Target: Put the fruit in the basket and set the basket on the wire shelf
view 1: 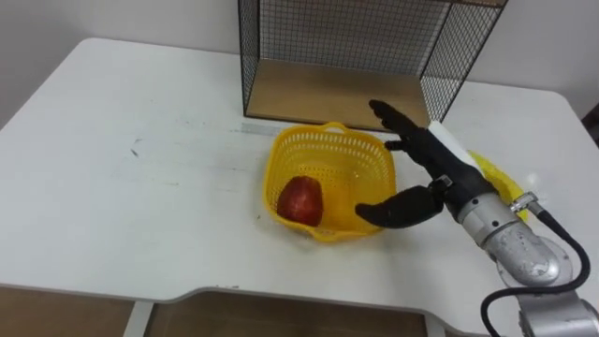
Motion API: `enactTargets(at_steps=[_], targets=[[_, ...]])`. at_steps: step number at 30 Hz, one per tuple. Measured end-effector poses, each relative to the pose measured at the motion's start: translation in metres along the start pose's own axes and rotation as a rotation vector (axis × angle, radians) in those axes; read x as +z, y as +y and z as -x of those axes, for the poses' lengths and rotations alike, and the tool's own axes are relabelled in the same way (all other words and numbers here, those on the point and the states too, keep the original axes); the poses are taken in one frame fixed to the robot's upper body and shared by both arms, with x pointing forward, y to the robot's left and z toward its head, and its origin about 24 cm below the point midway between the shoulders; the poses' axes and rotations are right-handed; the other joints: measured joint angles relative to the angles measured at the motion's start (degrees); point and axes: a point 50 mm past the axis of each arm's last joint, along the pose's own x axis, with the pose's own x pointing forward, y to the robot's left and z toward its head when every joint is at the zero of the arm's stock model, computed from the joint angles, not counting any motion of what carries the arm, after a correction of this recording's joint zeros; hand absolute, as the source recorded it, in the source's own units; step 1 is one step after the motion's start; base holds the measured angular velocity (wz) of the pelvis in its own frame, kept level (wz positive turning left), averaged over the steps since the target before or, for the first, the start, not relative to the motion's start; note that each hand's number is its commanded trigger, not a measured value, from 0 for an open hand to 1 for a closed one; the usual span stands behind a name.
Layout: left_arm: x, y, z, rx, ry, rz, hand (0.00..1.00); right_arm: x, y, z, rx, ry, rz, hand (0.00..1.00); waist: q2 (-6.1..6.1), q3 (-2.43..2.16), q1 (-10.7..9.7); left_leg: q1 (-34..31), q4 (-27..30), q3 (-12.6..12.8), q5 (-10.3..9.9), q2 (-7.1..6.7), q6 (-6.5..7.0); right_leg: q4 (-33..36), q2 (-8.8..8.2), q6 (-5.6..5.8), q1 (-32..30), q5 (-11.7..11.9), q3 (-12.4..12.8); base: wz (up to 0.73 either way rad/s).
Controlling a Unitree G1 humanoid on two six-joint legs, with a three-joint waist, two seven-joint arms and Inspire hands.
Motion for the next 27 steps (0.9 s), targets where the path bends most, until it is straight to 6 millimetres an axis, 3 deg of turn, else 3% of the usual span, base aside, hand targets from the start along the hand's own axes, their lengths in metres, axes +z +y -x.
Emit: enactTargets(at_steps=[5,13,27], targets=[[0.001,0.0,0.0,0.0,-0.003,0.0,0.0,-0.006,0.0,0.0,-0.001,0.021,-0.011,0.0,-0.34,0.1,-0.01,-0.02,0.03,0.0,0.04,-0.02,0.07,0.09,-0.04,0.0,-0.11,-0.01,0.06,0.0],[-0.002,-0.001,0.0,-0.004,0.002,-0.001,0.0,-0.008,-0.008,0.001,-0.057,0.026,-0.027,0.0,-1.29,-0.2,-0.02,0.1,-0.17,0.21,0.06,-0.08,0.1,-0.58,-0.03,0.02,-0.12,0.0,0.36,0.0],[-0.008,-0.002,0.001,-0.006,0.012,0.0,0.0,0.005,-0.069,0.005,-0.407,-0.054,-0.062,0.0,-1.95,0.25,-1.49,1.37,-0.86,-0.2,0.06,-0.13,0.09,-0.8,0.06,0.05,0.8,-0.03,0.37,0.01]])
